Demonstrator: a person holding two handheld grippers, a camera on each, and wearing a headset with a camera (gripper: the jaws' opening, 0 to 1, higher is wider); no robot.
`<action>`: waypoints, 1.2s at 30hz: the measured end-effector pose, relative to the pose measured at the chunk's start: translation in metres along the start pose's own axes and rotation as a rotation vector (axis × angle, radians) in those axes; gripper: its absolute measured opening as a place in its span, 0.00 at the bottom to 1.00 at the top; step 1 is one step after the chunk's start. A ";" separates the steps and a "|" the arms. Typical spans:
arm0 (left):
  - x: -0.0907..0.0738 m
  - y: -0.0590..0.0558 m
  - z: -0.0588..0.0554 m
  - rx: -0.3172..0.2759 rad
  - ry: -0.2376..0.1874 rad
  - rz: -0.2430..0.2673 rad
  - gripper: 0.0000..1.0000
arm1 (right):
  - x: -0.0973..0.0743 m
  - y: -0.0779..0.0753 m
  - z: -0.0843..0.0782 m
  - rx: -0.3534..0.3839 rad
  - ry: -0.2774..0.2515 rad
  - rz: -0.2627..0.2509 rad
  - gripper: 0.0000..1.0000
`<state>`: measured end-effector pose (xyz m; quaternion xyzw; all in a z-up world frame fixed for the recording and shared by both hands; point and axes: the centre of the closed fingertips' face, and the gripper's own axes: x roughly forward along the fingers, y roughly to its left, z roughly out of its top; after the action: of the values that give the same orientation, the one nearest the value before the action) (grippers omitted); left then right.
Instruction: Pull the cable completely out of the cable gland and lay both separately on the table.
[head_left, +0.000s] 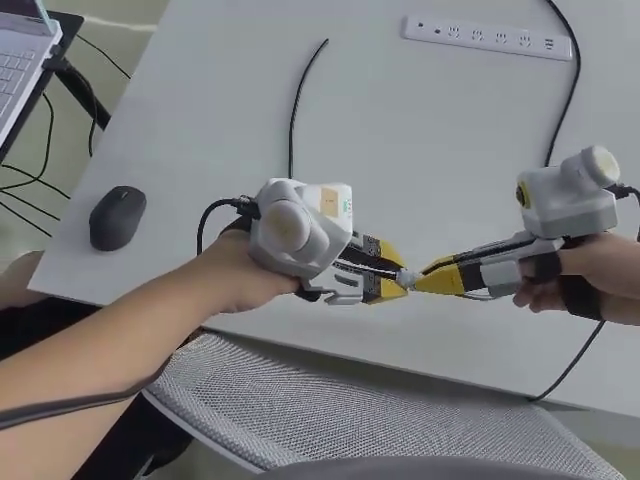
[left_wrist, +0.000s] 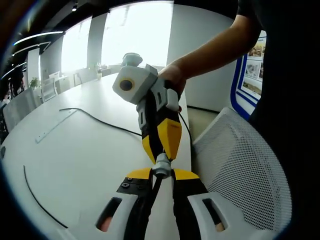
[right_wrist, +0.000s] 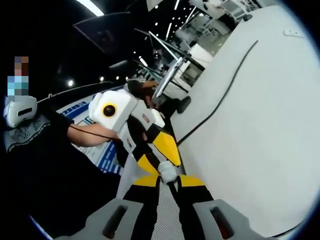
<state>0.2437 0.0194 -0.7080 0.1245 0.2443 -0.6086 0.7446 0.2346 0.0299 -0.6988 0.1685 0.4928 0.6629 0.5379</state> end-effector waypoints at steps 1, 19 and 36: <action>0.000 0.000 0.000 0.001 0.003 -0.001 0.15 | 0.000 0.000 0.000 -0.001 0.004 0.001 0.09; 0.001 -0.013 -0.003 -0.117 0.020 -0.017 0.15 | 0.002 0.006 -0.014 -0.340 0.043 -0.158 0.07; 0.001 -0.024 -0.002 -0.198 0.009 -0.061 0.15 | 0.002 0.007 -0.020 -0.531 0.051 -0.316 0.06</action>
<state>0.2204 0.0139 -0.7081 0.0455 0.3105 -0.6034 0.7331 0.2150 0.0230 -0.7022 -0.0729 0.3358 0.6807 0.6469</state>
